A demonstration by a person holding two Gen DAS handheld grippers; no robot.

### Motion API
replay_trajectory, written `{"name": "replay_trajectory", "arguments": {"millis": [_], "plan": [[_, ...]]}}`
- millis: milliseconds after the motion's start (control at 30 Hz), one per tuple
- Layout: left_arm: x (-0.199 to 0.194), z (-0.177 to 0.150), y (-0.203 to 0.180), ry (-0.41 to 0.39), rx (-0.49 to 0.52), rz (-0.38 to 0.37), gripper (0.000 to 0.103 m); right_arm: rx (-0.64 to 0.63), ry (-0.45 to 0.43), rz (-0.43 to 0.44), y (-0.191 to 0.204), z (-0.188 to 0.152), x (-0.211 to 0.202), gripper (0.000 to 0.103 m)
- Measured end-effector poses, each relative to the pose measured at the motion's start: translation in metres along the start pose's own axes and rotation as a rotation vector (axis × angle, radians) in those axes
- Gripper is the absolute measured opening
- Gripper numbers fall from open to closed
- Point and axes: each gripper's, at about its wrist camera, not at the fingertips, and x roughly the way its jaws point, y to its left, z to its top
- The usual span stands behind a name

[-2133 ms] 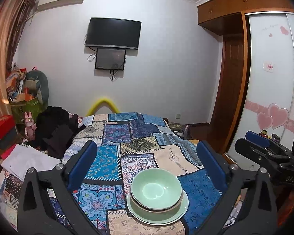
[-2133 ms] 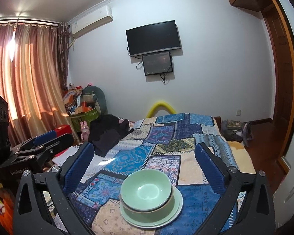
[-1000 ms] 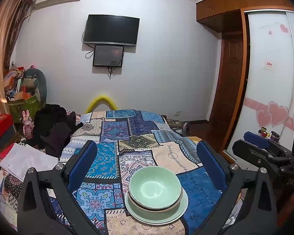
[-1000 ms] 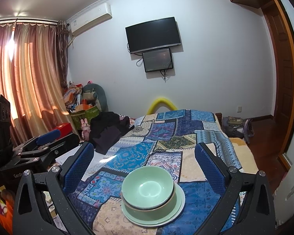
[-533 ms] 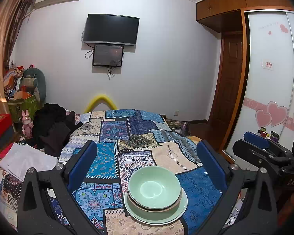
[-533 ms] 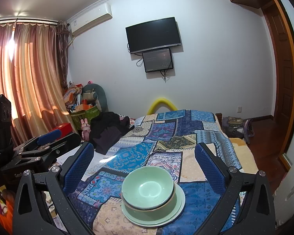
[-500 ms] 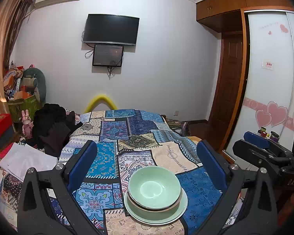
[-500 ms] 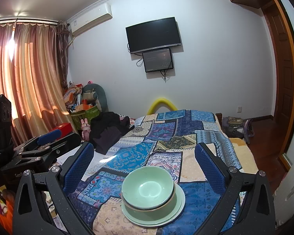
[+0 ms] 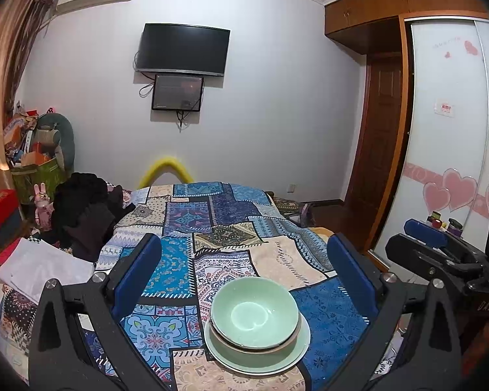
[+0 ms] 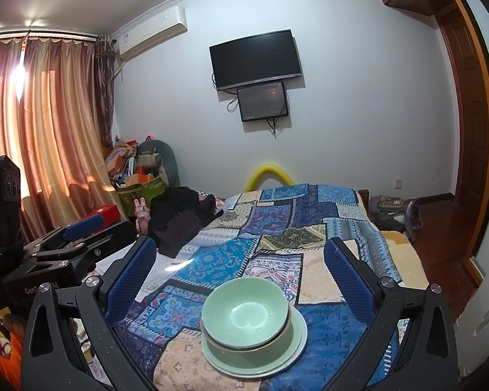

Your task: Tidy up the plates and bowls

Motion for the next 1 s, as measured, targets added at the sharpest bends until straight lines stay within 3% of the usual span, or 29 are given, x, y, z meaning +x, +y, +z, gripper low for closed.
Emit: {"name": "replay_trajectory", "arguments": {"millis": [1000], "plan": [[0.0058,-0.0021,-0.0026,0.013,0.002,-0.019,0.103,-0.010,0.015,0.001,0.0006,-0.0028,0.0056,0.103]]}}
